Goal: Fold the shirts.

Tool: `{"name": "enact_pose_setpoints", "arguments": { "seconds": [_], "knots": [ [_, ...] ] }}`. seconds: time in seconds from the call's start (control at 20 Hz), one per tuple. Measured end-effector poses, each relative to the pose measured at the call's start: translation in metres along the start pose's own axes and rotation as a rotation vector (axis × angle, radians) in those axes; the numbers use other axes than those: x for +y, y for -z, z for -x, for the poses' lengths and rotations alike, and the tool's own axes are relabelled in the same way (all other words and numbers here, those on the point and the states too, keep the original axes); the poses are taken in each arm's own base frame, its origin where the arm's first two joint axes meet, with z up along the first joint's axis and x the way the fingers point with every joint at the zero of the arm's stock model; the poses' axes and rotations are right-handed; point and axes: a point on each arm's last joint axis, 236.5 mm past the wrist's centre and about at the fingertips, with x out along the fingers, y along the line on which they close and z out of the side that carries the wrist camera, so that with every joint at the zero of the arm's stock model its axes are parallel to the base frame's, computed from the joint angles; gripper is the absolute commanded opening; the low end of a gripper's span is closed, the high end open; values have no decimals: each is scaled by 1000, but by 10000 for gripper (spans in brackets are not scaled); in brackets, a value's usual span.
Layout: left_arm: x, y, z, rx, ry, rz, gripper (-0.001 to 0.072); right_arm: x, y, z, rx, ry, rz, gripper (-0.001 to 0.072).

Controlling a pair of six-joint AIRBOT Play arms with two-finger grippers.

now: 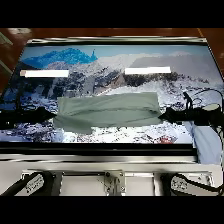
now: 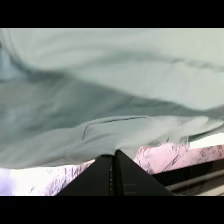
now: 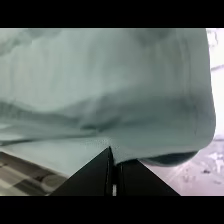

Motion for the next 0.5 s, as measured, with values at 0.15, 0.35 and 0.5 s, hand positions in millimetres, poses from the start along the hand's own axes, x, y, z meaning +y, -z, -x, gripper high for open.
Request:
{"name": "enact_pose_setpoints", "arguments": {
  "seconds": [0.15, 0.35, 0.5],
  "knots": [
    [2, -30, 0, -31, -2, 13, 36, 10, -46, 0, -125, 112, 83, 66],
    [11, -65, -12, -51, 11, 82, 36, 13, -91, -2, -235, 216, 122, 66],
    [20, -82, -27, -43, 38, 134, 36, 9, -109, -15, -253, 243, 126, 67]
  ]
}}
